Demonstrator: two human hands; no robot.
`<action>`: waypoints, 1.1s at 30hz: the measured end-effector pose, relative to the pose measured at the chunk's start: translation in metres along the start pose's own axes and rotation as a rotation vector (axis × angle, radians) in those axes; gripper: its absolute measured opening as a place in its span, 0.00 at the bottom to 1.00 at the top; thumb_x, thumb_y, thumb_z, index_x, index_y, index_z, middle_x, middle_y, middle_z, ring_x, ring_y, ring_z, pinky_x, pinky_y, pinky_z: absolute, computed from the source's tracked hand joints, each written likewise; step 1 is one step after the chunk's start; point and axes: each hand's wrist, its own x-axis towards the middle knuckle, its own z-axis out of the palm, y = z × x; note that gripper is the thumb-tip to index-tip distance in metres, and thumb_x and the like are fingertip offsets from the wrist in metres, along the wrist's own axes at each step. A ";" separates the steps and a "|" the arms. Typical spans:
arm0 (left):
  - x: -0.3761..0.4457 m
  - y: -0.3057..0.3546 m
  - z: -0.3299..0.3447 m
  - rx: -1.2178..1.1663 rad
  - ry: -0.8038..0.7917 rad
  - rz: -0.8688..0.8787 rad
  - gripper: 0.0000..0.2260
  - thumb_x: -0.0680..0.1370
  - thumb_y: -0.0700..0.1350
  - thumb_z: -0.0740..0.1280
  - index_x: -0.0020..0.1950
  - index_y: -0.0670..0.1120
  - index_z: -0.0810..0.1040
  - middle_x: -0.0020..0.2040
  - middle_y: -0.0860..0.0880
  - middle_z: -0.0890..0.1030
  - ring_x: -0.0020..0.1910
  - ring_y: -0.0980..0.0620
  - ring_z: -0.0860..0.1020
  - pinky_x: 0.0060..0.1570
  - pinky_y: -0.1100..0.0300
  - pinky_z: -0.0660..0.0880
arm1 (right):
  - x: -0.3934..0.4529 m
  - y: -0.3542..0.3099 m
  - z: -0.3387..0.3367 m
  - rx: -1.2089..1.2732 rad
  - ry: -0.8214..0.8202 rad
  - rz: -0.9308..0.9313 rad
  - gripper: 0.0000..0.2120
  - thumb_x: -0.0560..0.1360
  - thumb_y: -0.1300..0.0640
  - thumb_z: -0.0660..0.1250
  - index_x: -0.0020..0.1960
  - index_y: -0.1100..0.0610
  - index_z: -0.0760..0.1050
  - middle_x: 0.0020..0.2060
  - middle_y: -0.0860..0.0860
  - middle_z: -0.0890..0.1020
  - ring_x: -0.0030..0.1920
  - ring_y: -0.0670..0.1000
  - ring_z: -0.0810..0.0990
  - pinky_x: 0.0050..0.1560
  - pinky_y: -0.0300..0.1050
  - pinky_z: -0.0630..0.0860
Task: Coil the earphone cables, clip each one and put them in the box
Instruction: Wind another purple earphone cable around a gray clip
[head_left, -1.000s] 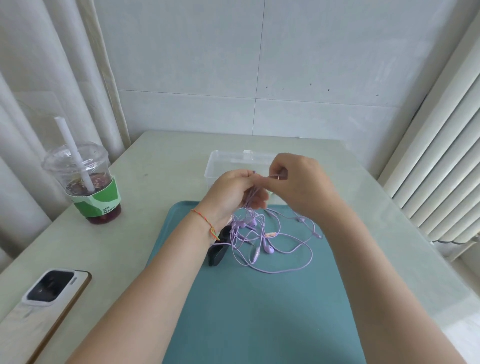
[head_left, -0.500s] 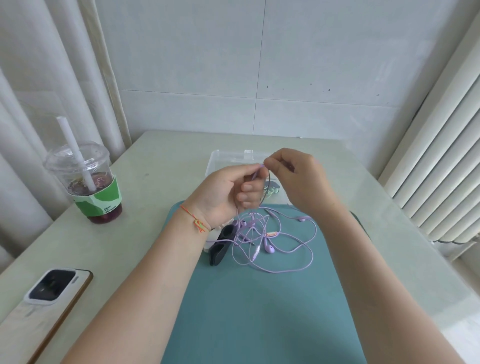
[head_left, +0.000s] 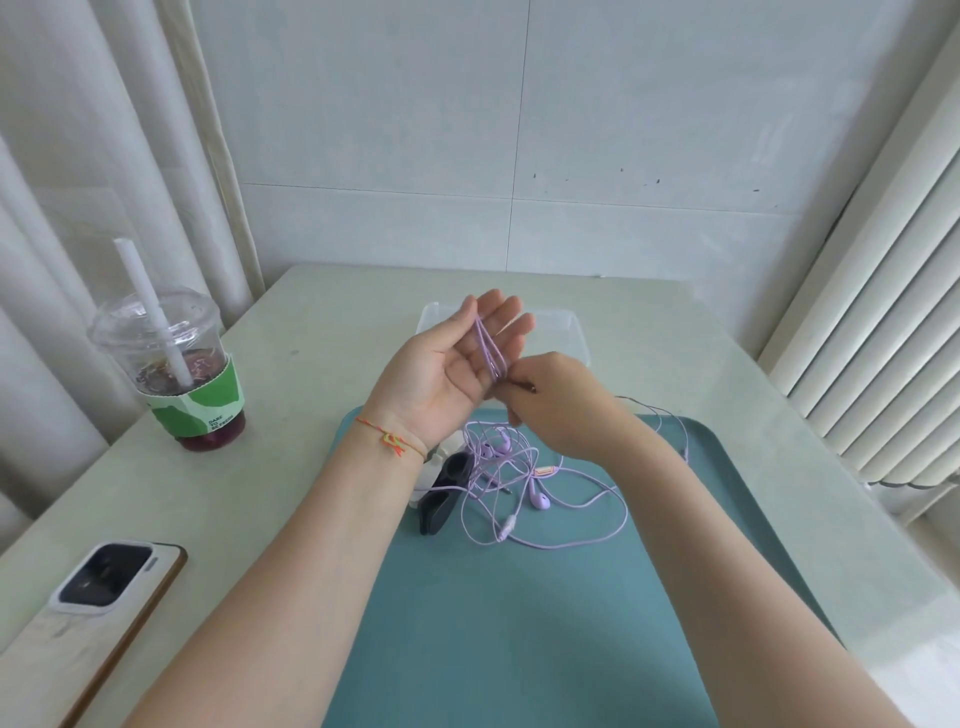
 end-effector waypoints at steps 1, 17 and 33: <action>0.001 -0.001 -0.001 0.013 0.013 0.027 0.11 0.82 0.43 0.60 0.52 0.40 0.80 0.51 0.43 0.85 0.53 0.45 0.83 0.55 0.56 0.79 | 0.000 -0.001 0.001 0.005 -0.003 -0.007 0.14 0.79 0.56 0.63 0.35 0.56 0.77 0.31 0.55 0.79 0.27 0.47 0.69 0.32 0.40 0.67; 0.003 -0.008 -0.007 0.749 -0.031 -0.011 0.12 0.83 0.41 0.58 0.44 0.40 0.78 0.26 0.51 0.69 0.23 0.54 0.62 0.29 0.61 0.68 | -0.004 0.005 -0.031 0.155 0.337 -0.056 0.05 0.76 0.56 0.66 0.42 0.55 0.79 0.26 0.45 0.71 0.27 0.42 0.68 0.29 0.32 0.64; 0.000 0.004 0.002 -0.059 -0.103 -0.016 0.13 0.78 0.44 0.62 0.43 0.42 0.84 0.38 0.48 0.82 0.36 0.52 0.81 0.36 0.61 0.79 | 0.002 0.005 -0.008 0.099 0.164 -0.049 0.15 0.80 0.59 0.60 0.34 0.51 0.72 0.29 0.52 0.76 0.25 0.44 0.67 0.29 0.34 0.65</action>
